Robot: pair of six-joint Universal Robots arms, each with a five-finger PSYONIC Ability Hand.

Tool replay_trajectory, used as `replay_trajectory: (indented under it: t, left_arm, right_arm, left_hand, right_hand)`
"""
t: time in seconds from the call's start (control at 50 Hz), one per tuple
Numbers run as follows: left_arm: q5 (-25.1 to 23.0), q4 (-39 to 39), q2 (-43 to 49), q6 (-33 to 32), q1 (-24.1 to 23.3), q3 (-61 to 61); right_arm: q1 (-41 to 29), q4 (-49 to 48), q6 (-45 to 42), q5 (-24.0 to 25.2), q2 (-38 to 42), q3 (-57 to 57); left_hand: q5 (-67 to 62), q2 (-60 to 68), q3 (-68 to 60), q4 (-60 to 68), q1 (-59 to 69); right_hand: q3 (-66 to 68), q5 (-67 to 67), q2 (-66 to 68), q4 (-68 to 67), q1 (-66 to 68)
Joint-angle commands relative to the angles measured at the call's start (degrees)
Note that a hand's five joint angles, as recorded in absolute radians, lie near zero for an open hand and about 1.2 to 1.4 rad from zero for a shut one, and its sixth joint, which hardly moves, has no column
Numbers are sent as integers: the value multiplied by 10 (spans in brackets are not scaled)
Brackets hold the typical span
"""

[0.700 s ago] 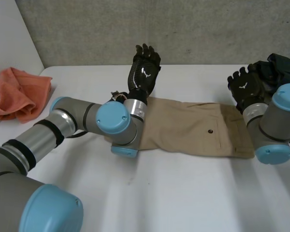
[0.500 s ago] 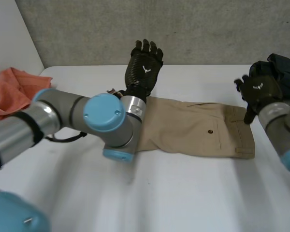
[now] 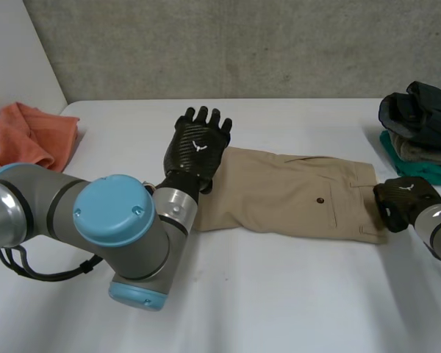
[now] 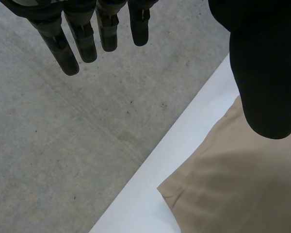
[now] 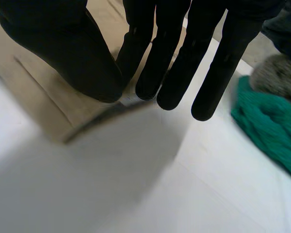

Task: Fold the laundry.

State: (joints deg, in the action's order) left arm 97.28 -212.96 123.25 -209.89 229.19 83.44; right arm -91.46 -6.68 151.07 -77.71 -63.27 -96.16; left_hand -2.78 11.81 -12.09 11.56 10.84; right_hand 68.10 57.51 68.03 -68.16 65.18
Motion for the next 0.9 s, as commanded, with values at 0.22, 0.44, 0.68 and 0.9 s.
replay_trajectory:
  t: [0.22, 0.44, 0.68, 0.9]
  left_arm:
    - [-1, 0, -127, 30, 44, 101]
    - [-6, 18, -166, 133, 44, 145]
    - [-8, 38, -166, 169, 43, 150]
    - [-7, 37, -166, 171, 45, 154]
  right_arm:
    - [23, -2, -202, -53, -57, -3]
    - [-3, -5, -24, 110, -93, -83]
    - [-4, -68, -30, 100, -32, -80]
    - [12, -103, -78, 0, -4, -68]
  left_hand:
    - [28, -18, 21, -16, -8]
    - [28, -18, 21, -16, -8]
    - [28, -18, 21, -16, -8]
    - [28, -18, 21, -16, -8]
  right_hand:
    - [-226, -220, -225, 227, -197]
    - [-392, -386, -391, 392, -363]
    - [-318, -312, -317, 319, -289]
    - [119, 125, 120, -118, 148]
